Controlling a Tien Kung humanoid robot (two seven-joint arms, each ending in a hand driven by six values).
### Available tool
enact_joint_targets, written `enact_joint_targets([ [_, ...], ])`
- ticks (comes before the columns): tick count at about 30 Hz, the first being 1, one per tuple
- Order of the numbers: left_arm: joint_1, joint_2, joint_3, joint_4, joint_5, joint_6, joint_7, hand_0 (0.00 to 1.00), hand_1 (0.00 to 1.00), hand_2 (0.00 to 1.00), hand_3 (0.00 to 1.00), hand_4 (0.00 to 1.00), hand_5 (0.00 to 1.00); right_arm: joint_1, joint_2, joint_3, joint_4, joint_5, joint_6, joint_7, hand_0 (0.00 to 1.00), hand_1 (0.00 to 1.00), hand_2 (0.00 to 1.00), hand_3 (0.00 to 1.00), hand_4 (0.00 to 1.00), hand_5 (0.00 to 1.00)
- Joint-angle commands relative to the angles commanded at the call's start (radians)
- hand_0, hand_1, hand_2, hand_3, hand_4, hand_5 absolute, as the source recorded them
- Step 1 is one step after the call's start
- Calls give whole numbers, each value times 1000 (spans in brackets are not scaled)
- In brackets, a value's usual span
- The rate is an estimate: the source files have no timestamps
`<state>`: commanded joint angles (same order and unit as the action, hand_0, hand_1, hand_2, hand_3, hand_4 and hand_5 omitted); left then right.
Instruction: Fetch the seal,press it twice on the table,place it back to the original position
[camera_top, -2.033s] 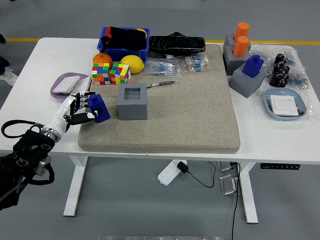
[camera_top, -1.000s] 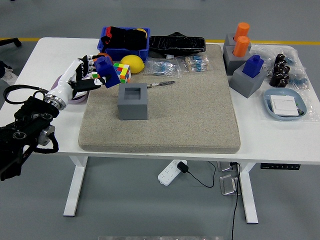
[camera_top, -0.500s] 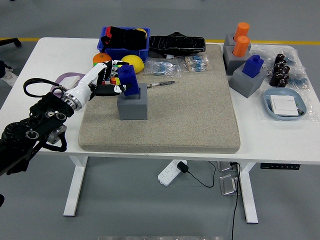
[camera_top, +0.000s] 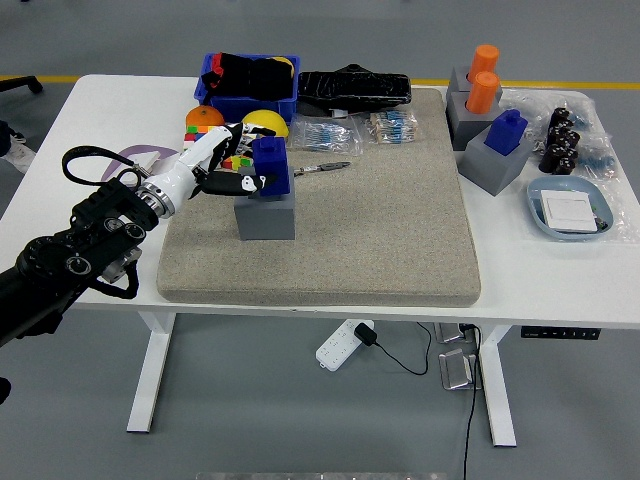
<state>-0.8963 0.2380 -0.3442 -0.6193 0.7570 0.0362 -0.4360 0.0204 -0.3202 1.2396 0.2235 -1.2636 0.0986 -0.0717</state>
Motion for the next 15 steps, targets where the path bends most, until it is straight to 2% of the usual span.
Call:
enact_joint_targets([
  [15, -25, -22, 50, 40, -13, 5, -8, 825, 519, 405, 759, 555, 2, 3, 0, -3, 1, 3, 1, 0, 760, 674, 666, 617, 787, 503],
])
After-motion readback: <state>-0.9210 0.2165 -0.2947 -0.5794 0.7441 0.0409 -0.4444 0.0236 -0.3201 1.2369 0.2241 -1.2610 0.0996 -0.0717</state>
